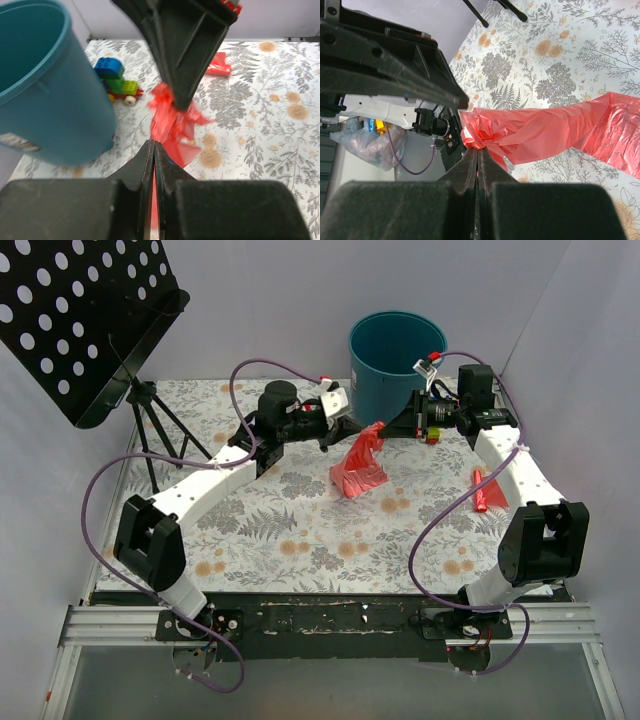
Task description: Put the trash bags into the trash bin
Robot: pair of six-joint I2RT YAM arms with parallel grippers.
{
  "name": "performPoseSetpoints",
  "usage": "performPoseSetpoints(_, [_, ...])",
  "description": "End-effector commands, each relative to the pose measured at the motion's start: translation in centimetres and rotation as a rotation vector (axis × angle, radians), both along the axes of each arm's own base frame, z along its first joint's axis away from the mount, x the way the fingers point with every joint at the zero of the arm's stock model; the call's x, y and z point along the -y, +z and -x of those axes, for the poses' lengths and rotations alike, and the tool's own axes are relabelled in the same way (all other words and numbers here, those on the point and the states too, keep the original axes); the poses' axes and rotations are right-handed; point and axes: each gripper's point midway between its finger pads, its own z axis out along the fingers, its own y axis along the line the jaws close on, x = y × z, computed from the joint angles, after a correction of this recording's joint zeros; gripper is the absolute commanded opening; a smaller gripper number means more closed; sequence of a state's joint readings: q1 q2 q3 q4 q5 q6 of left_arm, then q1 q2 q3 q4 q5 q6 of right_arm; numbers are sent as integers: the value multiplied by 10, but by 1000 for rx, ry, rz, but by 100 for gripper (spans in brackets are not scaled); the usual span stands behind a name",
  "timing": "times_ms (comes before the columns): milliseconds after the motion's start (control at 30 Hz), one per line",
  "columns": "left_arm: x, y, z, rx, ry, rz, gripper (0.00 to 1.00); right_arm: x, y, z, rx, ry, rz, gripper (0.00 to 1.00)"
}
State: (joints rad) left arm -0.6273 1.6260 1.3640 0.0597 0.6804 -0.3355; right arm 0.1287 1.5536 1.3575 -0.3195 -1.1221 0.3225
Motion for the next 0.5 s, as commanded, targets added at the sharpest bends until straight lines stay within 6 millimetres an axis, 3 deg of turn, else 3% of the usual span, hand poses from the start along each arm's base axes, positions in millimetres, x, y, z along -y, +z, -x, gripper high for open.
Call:
performPoseSetpoints(0, [-38, 29, -3, 70, 82, 21, 0, 7, 4, -4, -3, -8, -27, 1])
performPoseSetpoints(267, [-37, 30, 10, 76, 47, 39, 0, 8, 6, -5, 3, -9, -28, 1])
performPoseSetpoints(333, [-26, 33, 7, 84, 52, 46, 30, 8, 6, -5, 9, -19, -21, 1])
performPoseSetpoints(367, [-21, 36, 7, 84, 44, 56, 38, 8, 5, -6, 11, -23, -16, 1])
performPoseSetpoints(467, [-2, 37, 3, 48, 25, 68, 46, 9, 5, -8, 29, -35, 1, 1])
